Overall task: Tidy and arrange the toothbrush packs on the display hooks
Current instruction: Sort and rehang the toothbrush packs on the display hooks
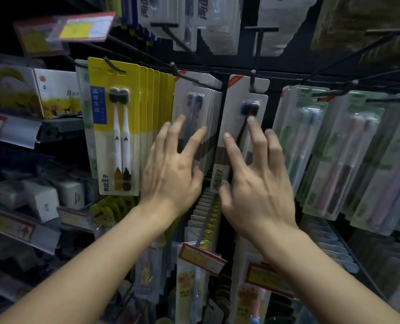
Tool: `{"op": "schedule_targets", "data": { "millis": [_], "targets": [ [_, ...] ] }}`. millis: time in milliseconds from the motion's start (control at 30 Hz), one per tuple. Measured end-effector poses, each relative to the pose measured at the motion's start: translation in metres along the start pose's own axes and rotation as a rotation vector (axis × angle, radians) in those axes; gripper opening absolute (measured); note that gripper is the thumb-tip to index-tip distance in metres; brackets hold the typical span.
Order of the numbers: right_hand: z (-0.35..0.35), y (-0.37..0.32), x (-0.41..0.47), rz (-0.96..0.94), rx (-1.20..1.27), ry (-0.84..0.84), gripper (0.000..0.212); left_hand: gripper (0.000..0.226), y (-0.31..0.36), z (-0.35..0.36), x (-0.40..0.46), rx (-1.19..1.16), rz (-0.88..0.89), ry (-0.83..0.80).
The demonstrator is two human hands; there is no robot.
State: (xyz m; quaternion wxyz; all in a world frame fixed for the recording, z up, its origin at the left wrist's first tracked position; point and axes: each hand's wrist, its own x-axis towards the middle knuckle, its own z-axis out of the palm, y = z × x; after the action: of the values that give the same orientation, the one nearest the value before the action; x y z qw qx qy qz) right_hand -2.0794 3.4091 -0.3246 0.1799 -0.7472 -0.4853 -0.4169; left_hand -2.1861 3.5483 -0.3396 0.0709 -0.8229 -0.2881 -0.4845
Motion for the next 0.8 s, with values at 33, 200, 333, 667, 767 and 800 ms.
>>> {"op": "schedule_targets", "data": {
  "millis": [33, 200, 333, 667, 767, 800],
  "targets": [
    [-0.001, 0.000, 0.004, -0.009, 0.000, 0.014, 0.083, 0.080, 0.000, 0.000, 0.001, -0.002, 0.006, 0.005],
    [-0.002, -0.001, 0.023, -0.014, 0.005, 0.008, 0.087, 0.083, 0.001, -0.003, 0.005, -0.002, 0.019, 0.027],
    [0.000, -0.002, 0.024, 0.001, -0.004, 0.021, 0.095, 0.086, 0.003, -0.007, 0.013, 0.017, 0.034, 0.042],
    [-0.001, -0.005, 0.029, 0.007, 0.008, 0.017, 0.091, 0.088, 0.006, -0.013, 0.027, 0.038, 0.054, 0.046],
    [-0.002, -0.006, 0.028, 0.017, 0.015, -0.003, 0.091, 0.091, 0.007, -0.014, 0.026, 0.042, 0.041, 0.021],
    [-0.002, -0.005, 0.027, 0.021, 0.018, -0.005, 0.091, 0.091, 0.007, -0.015, 0.026, 0.041, 0.040, 0.017]
  ]
}}
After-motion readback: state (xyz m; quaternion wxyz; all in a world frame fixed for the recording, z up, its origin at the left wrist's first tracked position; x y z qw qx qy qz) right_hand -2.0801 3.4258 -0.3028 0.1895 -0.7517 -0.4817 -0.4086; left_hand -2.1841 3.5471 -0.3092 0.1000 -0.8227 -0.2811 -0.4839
